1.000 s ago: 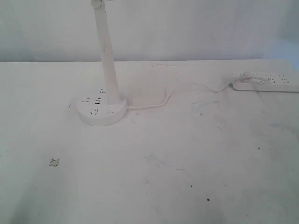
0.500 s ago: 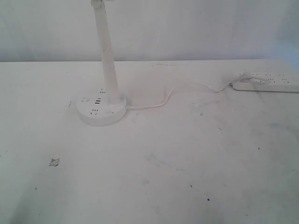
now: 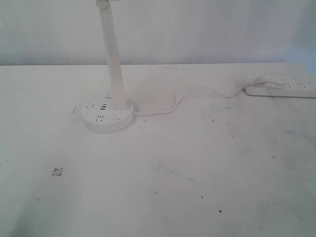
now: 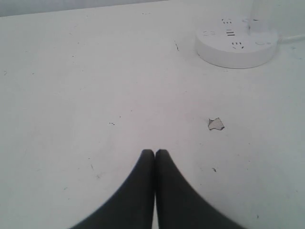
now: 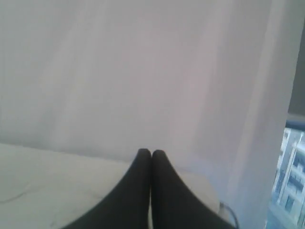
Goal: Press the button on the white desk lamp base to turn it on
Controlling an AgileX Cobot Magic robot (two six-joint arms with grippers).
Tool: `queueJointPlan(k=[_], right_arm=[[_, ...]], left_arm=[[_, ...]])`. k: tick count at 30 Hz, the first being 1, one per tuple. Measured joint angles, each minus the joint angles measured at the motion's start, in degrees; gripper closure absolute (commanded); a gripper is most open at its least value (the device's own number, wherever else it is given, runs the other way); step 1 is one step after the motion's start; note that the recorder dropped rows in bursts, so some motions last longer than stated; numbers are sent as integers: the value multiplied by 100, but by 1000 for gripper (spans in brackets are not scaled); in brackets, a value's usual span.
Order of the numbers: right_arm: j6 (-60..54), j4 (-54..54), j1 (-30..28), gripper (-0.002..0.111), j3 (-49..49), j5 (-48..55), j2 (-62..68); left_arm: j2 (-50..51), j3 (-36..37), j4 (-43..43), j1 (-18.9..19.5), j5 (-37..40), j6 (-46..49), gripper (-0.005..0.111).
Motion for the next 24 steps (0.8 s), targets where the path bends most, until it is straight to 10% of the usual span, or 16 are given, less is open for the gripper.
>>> queueJointPlan(k=[9,15,24], right_arm=[[1394,502,0,108,-12,-2173,-13],[2339,2420,0,108,-578,-1310,748],[2672,2405,0,108,-3229,1293,4627]], left_arm=[[0,0,0,0,0,0,107],[0,0,0,0,0,0,107],[0,0,0,0,0,0,107]])
